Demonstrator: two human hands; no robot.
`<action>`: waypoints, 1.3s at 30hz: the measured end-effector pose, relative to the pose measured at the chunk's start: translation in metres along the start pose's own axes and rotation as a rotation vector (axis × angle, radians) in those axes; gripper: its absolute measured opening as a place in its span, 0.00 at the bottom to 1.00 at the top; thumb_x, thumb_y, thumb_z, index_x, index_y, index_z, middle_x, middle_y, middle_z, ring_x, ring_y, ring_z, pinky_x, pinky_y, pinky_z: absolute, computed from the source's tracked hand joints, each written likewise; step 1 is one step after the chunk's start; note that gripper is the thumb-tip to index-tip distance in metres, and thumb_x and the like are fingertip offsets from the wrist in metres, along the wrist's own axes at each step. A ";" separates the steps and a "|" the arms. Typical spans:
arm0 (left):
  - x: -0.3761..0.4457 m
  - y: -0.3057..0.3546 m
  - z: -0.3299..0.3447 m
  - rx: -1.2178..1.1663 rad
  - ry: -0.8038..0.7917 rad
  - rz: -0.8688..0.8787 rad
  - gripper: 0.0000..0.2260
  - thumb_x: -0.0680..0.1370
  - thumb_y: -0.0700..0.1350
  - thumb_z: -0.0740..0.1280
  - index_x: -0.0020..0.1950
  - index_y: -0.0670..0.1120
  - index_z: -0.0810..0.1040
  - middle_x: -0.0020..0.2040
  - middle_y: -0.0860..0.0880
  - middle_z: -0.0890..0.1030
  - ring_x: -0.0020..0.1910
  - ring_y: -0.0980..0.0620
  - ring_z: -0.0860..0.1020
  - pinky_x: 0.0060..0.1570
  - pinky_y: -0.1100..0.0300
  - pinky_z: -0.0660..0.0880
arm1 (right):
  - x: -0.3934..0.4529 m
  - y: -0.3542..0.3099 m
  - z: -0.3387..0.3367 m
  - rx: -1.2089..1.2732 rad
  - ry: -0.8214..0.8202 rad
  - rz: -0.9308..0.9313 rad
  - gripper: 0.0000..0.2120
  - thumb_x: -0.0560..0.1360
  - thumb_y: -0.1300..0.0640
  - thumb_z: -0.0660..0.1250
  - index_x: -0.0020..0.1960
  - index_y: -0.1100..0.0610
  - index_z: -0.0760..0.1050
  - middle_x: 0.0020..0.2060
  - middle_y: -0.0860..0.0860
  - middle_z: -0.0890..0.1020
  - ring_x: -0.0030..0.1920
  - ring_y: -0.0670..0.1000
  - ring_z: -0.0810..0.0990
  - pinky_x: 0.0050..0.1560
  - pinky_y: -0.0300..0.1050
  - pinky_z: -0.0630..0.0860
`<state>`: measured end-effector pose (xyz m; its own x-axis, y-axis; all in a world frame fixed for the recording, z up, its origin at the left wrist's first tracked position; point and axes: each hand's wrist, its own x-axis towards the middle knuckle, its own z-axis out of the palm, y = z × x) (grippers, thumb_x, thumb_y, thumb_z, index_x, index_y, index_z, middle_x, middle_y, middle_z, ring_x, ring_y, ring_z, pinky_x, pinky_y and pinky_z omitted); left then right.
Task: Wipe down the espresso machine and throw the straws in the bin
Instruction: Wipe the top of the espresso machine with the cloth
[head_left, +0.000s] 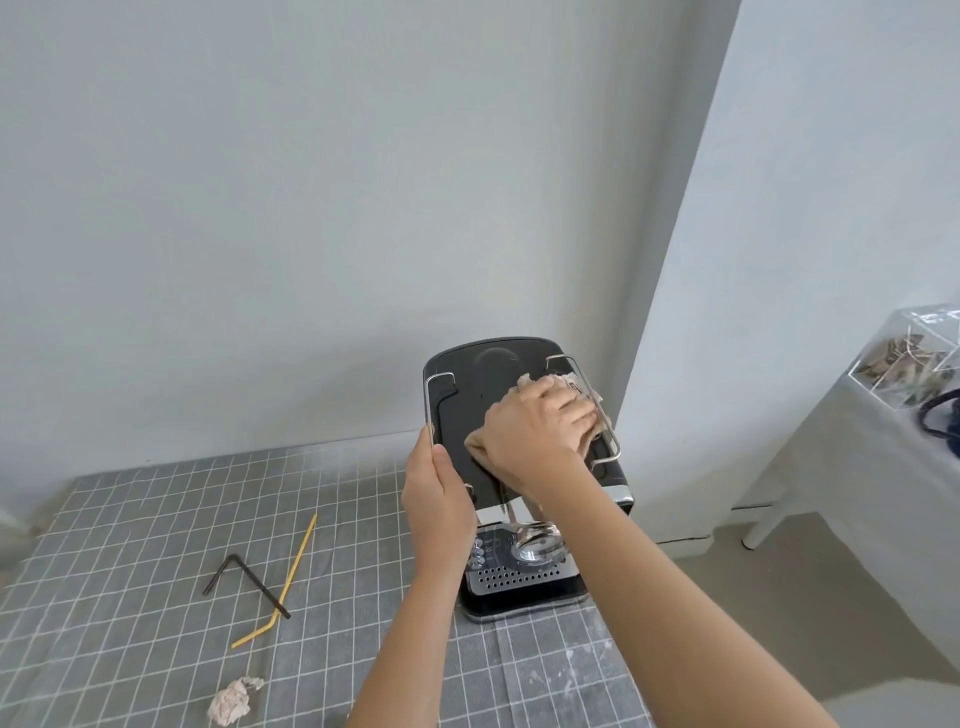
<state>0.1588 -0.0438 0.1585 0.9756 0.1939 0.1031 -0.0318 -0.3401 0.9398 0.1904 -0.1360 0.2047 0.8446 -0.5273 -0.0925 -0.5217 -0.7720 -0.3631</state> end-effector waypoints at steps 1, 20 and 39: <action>0.000 0.001 0.000 0.006 -0.005 -0.001 0.19 0.83 0.45 0.50 0.73 0.44 0.65 0.72 0.48 0.68 0.72 0.53 0.65 0.67 0.64 0.59 | 0.009 -0.002 -0.004 0.010 0.002 0.015 0.36 0.78 0.47 0.54 0.73 0.73 0.50 0.70 0.73 0.59 0.70 0.74 0.58 0.71 0.65 0.54; 0.003 -0.002 0.002 0.036 0.018 -0.014 0.19 0.83 0.45 0.49 0.73 0.45 0.65 0.72 0.48 0.69 0.70 0.52 0.66 0.64 0.66 0.59 | 0.035 0.018 0.002 0.110 0.040 -0.246 0.20 0.75 0.49 0.55 0.62 0.59 0.66 0.65 0.63 0.71 0.67 0.65 0.64 0.70 0.60 0.56; 0.001 -0.006 0.003 0.015 0.038 0.008 0.19 0.83 0.45 0.50 0.73 0.44 0.65 0.71 0.48 0.70 0.71 0.52 0.66 0.64 0.66 0.59 | 0.033 0.013 0.007 0.080 -0.044 -0.725 0.24 0.72 0.51 0.53 0.62 0.47 0.78 0.68 0.50 0.73 0.70 0.57 0.64 0.71 0.52 0.54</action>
<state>0.1602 -0.0444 0.1514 0.9663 0.2258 0.1235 -0.0362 -0.3557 0.9339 0.2125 -0.1610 0.1905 0.9795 0.1223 0.1602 0.1791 -0.8925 -0.4140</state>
